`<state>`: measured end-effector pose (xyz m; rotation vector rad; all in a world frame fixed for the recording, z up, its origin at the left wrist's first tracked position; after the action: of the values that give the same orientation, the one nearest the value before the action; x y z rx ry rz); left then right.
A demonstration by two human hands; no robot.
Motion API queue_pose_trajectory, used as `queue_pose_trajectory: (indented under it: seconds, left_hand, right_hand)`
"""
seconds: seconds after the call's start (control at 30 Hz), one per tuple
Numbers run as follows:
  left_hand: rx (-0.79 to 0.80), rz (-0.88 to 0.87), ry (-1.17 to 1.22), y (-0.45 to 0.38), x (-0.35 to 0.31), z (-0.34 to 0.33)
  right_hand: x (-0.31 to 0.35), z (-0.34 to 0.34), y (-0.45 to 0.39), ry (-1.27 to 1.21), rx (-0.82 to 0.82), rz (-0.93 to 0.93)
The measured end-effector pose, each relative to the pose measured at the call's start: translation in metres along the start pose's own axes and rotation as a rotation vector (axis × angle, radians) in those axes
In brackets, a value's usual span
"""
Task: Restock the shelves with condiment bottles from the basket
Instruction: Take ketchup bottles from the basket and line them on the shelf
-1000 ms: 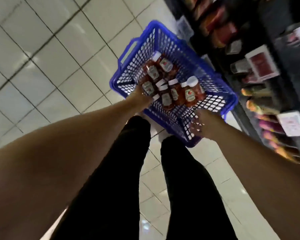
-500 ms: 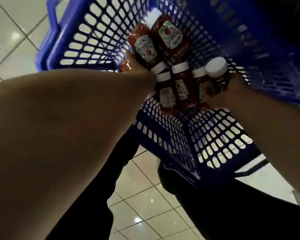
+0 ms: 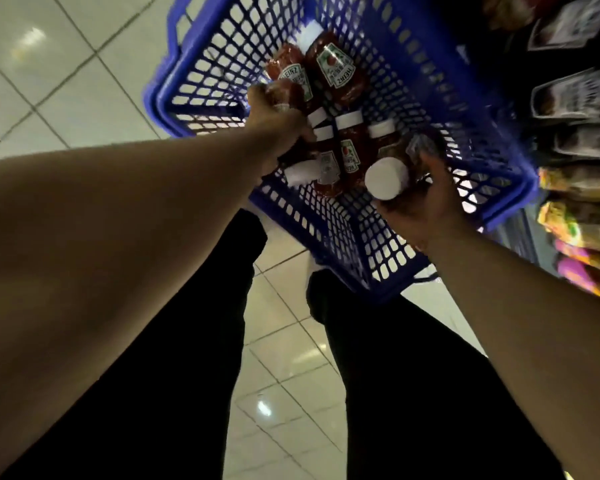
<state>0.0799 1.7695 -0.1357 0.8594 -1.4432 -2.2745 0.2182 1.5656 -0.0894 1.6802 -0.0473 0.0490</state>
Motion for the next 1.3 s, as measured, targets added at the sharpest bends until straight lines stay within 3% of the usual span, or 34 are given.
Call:
queue_pose_trajectory:
  seconds: [0.07,0.2,0.3,0.37,0.47,0.57,0.63,0.73,0.87,1.13,1.2,1.3]
  left_hand:
    - [0.144,0.048,0.105,0.051,-0.017,0.018]
    - [0.621,-0.049,0.300,0.190,-0.072,0.064]
    - [0.788,-0.131,0.408,0.297,-0.119,0.110]
    - [0.812,-0.203,0.374,0.361,-0.148,0.137]
    - [0.726,-0.364,0.251,0.442,-0.191,0.176]
    - [0.669,-0.492,0.236,0.510,-0.231,0.206]
    - [0.634,-0.571,0.250,0.546,-0.255,0.220]
    - [0.702,-0.661,0.302,0.591,-0.285,0.229]
    - [0.809,-0.726,0.274,0.649,-0.318,0.216]
    - [1.058,-1.040,0.086,0.760,-0.358,0.160]
    - [1.094,-1.085,0.096,0.784,-0.363,0.144]
    - [1.115,-1.176,0.095,0.816,-0.377,0.127]
  right_hand:
    - [-0.007,-0.016,0.049,0.060,0.078,0.017]
    - [-0.003,-0.055,0.161,0.054,0.299,0.034]
    - [-0.001,-0.098,0.268,0.054,0.500,0.069]
    - [0.005,-0.123,0.337,0.046,0.586,0.128]
    - [0.008,-0.158,0.438,0.145,0.617,0.262]
    - [0.009,-0.173,0.521,0.312,0.540,0.517]
    - [0.011,-0.173,0.565,0.292,0.495,0.648]
    - [0.017,-0.170,0.622,0.165,0.492,0.761]
    - [0.025,-0.157,0.702,0.057,0.705,0.878]
    - [0.041,-0.100,0.832,-0.150,0.781,1.139]
    - [0.046,-0.089,0.847,-0.158,0.715,1.128]
    - [0.061,-0.064,0.868,-0.184,0.531,1.269]
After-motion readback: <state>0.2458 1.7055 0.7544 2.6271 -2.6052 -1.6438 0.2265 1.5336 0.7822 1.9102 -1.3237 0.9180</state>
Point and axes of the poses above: each hand's wrist, its own y-axis away from the middle knuckle, its own z-axis out of the back of the hand, x = y × z, the point moved 4 cm from there along -y, towards the middle knuckle, and after that the axes turned 6 degrees about -y, right-handed, at the moved point
